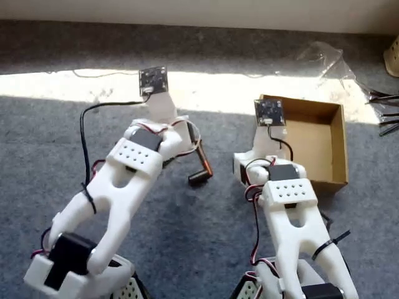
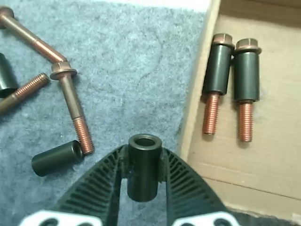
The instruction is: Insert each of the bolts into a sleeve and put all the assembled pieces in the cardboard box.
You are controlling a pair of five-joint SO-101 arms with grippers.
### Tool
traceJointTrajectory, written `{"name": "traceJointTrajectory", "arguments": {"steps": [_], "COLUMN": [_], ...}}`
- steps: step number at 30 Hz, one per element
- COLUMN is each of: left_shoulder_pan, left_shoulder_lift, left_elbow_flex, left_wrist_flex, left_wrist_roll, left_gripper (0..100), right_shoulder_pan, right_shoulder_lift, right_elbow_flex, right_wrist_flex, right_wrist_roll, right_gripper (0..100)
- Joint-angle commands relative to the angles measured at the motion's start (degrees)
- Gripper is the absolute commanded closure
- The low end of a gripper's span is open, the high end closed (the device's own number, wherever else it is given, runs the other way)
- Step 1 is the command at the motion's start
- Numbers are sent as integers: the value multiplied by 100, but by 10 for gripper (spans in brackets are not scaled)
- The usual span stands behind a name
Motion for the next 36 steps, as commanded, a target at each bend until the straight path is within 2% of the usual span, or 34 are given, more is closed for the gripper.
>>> {"name": "traceJointTrajectory", "arguments": {"steps": [1,11,15,18,21,27,36], "left_shoulder_pan": [347,541,523,523,523,523,409], "left_shoulder_lift": [954,3037,3530,3855,4163,4426,4444], "left_elbow_flex": [-1464,-3890,-4462,-4822,-5024,-5121,-5095], "left_wrist_flex": [1037,2242,2699,2884,2892,2892,2848], "left_wrist_roll": [695,853,1530,1670,1670,1670,1662], "left_gripper": [986,986,985,985,970,825,819], "right_shoulder_pan": [215,215,215,215,215,215,215], "right_shoulder_lift": [-207,-207,-207,-207,-207,-207,-207], "right_elbow_flex": [-75,-75,-75,-75,-75,-75,-66], "right_wrist_flex": [-154,-154,-154,-154,-154,-154,-154], "right_wrist_roll": [-35,-26,-18,-9,-9,0,0], "right_gripper": [994,994,994,994,994,994,994]}}
